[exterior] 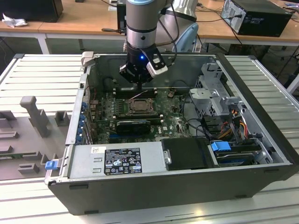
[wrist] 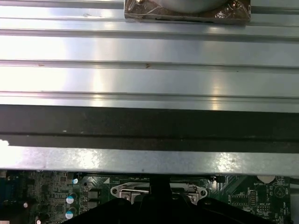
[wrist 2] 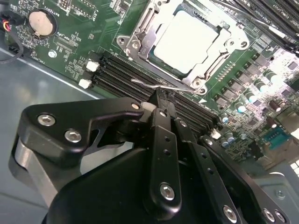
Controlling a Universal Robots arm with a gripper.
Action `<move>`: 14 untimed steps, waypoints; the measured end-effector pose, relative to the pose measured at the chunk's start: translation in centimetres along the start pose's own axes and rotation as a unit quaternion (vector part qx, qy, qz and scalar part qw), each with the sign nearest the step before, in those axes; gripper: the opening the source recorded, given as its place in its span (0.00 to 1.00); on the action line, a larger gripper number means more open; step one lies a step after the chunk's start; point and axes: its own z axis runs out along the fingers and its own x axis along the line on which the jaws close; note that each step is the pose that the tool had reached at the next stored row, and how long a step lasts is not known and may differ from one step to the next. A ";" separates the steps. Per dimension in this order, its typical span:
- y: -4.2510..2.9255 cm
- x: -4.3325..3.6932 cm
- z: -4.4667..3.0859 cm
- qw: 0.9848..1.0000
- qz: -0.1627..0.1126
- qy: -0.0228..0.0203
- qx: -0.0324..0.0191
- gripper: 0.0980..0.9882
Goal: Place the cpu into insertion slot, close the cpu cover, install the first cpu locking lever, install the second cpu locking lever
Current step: 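Install the first cpu locking lever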
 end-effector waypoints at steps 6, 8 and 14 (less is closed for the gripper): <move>0.00 -0.01 0.03 1.000 0.000 0.000 0.000 0.01; 0.00 -0.01 0.03 1.000 0.000 0.000 0.000 0.01; 0.00 -0.01 0.07 1.000 0.000 -0.001 -0.001 0.01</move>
